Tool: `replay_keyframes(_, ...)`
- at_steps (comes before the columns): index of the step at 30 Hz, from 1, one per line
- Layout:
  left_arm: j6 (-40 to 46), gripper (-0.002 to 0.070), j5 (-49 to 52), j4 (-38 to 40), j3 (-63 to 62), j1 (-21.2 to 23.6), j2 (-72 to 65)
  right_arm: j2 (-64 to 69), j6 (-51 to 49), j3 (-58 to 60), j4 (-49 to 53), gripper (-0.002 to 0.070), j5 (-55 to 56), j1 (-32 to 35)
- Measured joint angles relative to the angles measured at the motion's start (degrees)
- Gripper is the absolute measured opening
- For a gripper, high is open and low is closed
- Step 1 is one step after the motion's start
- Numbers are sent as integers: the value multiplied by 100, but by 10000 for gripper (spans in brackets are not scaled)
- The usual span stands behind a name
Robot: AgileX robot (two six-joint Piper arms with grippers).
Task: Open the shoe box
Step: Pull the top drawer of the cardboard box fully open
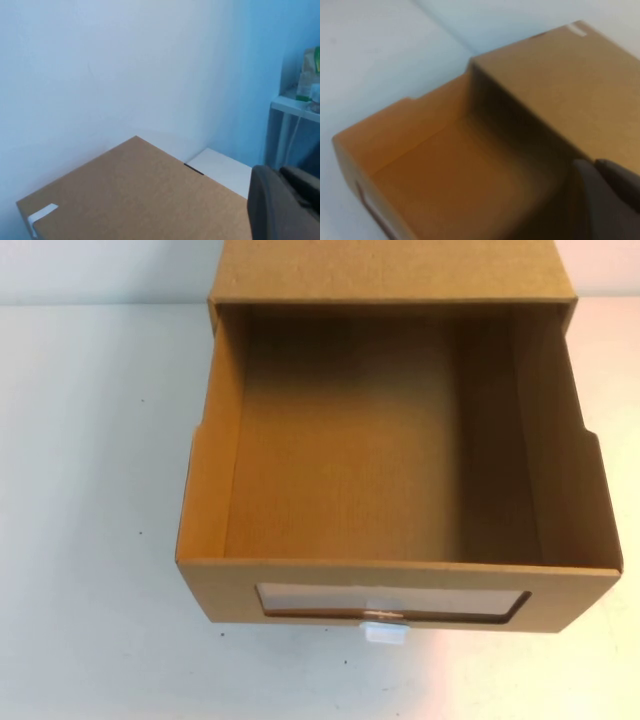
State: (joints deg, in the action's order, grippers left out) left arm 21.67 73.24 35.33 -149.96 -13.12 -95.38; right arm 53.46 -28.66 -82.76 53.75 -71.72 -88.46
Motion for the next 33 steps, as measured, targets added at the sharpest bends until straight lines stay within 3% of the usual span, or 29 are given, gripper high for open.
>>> replay_keyframes(11, 199, -6, 0, -889, 2149, 0, 2418, -1322, 101, 93, 255, -11, -101, 0)
replay_keyframes(15, 445, -5, -248, -974, 3856, 0, 3507, -1488, -45, 520, 315, -10, -115, 0)
replay_keyframes(25, 593, -5, -2164, -939, 8569, 0, 6956, -1951, -518, 1261, 315, -12, -115, 0)
replay_keyframes(33, 593, -5, -2417, -682, 10800, 0, 8784, -2113, -577, 1261, 256, -12, -117, 0)
